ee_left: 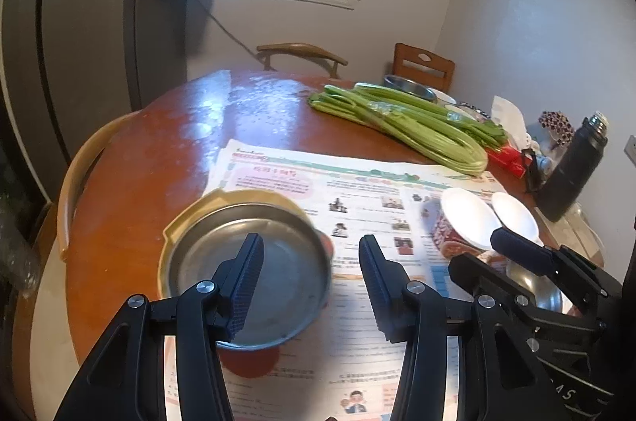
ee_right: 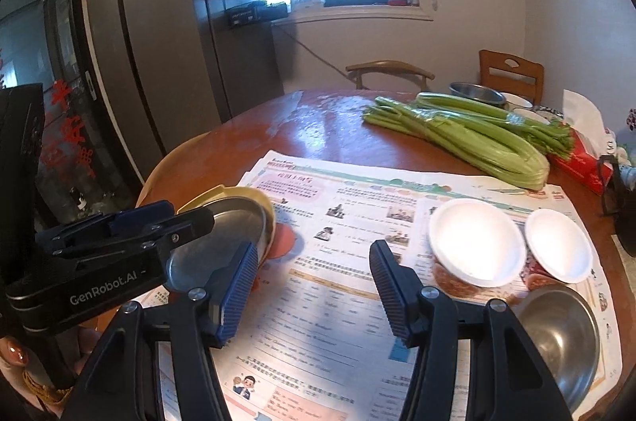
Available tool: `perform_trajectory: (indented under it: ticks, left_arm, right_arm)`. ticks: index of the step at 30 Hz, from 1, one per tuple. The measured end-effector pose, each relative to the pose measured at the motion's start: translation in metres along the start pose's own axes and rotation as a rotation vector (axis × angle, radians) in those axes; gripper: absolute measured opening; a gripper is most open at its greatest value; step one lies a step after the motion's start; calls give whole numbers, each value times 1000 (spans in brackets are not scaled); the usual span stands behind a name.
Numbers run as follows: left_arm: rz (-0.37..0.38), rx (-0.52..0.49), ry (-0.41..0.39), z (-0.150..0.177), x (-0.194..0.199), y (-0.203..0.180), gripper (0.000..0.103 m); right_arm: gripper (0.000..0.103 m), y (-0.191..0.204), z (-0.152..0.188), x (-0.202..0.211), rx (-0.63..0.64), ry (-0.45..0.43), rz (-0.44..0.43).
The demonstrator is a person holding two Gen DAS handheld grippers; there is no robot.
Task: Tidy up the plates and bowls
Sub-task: 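Open the left gripper and withdraw from the stacked pan, then move the left gripper toward the rim of the steel bowl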
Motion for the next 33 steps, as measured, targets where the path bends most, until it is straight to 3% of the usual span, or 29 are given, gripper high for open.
perform_trajectory:
  ticks: [22,33]
  left_arm:
    - [24,-50,-38,-14,24,-50,52]
    - [87,-99,-56,-15,34,-90,52]
  right_arm:
    - [59,-40,-8,56,-49,-102,45]
    - [59,-72,-8,94,-100,-161,89]
Point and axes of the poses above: each gripper's, at about its wrist camera, not at the fingertips, and x roughly against the way its jaws point, y to its left, z to its underside, the point moved 2 cm from there along -x, roughly the way its jaws point, and after that the axes turned 9 degrees about -x, right-handed, at the moved point
